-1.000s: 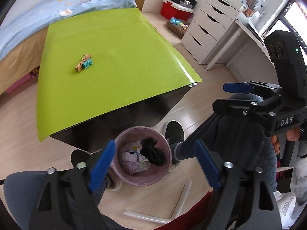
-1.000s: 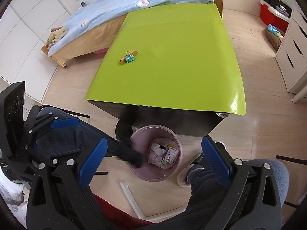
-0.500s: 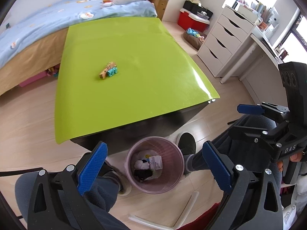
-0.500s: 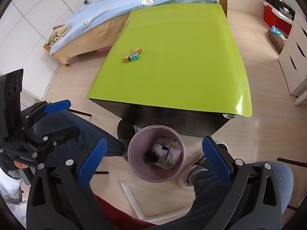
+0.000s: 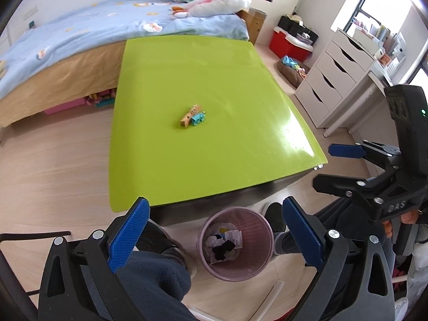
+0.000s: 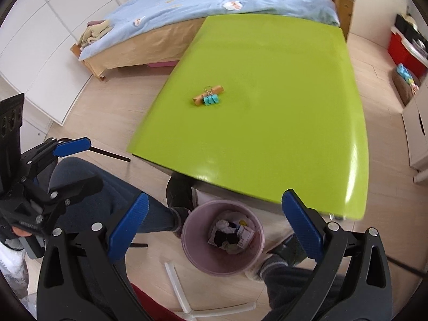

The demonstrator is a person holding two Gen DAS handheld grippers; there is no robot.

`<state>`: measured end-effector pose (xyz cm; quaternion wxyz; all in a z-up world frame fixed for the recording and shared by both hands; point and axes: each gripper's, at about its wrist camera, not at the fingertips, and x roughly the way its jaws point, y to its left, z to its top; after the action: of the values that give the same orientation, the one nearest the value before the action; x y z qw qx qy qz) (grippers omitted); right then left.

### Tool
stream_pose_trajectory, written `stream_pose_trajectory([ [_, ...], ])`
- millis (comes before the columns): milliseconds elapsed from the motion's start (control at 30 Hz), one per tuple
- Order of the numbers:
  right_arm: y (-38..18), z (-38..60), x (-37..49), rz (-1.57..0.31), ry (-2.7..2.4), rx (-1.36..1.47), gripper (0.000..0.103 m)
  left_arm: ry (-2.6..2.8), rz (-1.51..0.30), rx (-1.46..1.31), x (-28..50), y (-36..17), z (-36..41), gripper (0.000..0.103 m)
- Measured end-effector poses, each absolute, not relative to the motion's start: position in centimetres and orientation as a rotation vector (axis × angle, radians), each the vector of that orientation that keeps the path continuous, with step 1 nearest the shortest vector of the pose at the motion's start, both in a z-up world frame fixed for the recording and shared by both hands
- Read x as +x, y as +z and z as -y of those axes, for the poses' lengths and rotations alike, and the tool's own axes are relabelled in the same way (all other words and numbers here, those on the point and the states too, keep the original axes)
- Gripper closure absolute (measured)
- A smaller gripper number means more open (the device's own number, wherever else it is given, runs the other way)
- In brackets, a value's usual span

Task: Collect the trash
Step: 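Grasp the blue binder clip off the clothespin with the right gripper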

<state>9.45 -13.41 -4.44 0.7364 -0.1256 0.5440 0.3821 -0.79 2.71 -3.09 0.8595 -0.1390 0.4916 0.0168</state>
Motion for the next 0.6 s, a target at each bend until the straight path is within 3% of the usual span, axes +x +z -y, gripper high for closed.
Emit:
stream_pose_trajectory([
  [500, -8.4, 0.8, 15.9, -1.203, 0.937, -0.565, 0.005, 0.104, -1.006, -0.349, -0.8, -2.6, -6.4, 0.008],
  [600, -9.6, -0.7, 17.0, -1.219, 0.933, -0.612, 0.017, 0.109, -1.003, -0.357, -0.9, -2.7, -6.9, 0.008],
])
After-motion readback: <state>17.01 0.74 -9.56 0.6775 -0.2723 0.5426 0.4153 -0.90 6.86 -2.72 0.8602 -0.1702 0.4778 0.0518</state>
